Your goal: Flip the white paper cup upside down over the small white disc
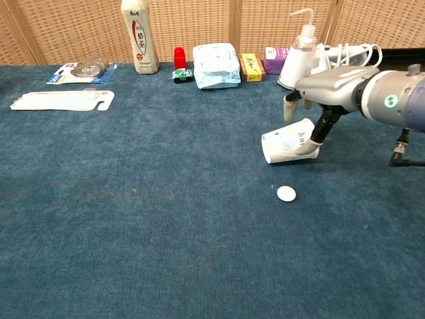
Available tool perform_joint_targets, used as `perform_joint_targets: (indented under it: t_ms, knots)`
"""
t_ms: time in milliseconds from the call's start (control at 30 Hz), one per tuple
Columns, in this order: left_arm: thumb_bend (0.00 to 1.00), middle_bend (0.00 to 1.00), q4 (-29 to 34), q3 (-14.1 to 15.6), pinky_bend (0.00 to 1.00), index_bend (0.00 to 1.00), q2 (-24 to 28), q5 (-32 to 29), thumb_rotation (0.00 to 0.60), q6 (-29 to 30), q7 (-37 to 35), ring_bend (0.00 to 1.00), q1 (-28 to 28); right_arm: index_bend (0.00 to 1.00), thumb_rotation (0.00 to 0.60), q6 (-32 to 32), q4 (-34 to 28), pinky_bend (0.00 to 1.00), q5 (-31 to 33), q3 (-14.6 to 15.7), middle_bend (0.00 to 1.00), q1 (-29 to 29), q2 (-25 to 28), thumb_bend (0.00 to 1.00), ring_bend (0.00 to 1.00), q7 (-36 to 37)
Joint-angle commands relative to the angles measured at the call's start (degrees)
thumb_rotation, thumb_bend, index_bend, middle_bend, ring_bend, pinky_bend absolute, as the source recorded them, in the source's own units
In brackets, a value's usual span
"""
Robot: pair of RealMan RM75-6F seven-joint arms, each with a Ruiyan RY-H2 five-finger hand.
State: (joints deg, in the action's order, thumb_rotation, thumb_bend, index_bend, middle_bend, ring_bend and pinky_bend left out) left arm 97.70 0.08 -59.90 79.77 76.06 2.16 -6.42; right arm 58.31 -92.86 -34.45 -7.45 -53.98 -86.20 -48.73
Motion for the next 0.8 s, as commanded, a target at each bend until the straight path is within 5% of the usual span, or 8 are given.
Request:
perform_joint_targets:
  t_ms: [33, 800]
  knots:
    - [0.25, 0.32, -0.27, 0.01, 0.24, 0.35, -0.11, -0.02, 0.600, -0.13, -0.26, 0.22, -0.03, 0.29, 0.424, 1.24, -0.60, 0.23, 2.10, 0.00, 0.22, -1.40, -1.20, 0.21, 0.25, -2.15]
    - [0.25, 0.32, -2.92, 0.31, 0.24, 0.36, -0.87, -0.08, 0.600, -0.94, -2.85, 0.22, 0.10, 0.37, 0.425, 3.58, 1.89, 0.25, 6.20, -0.28, 0.26, -5.26, -5.94, 0.25, 0.29, -6.90]
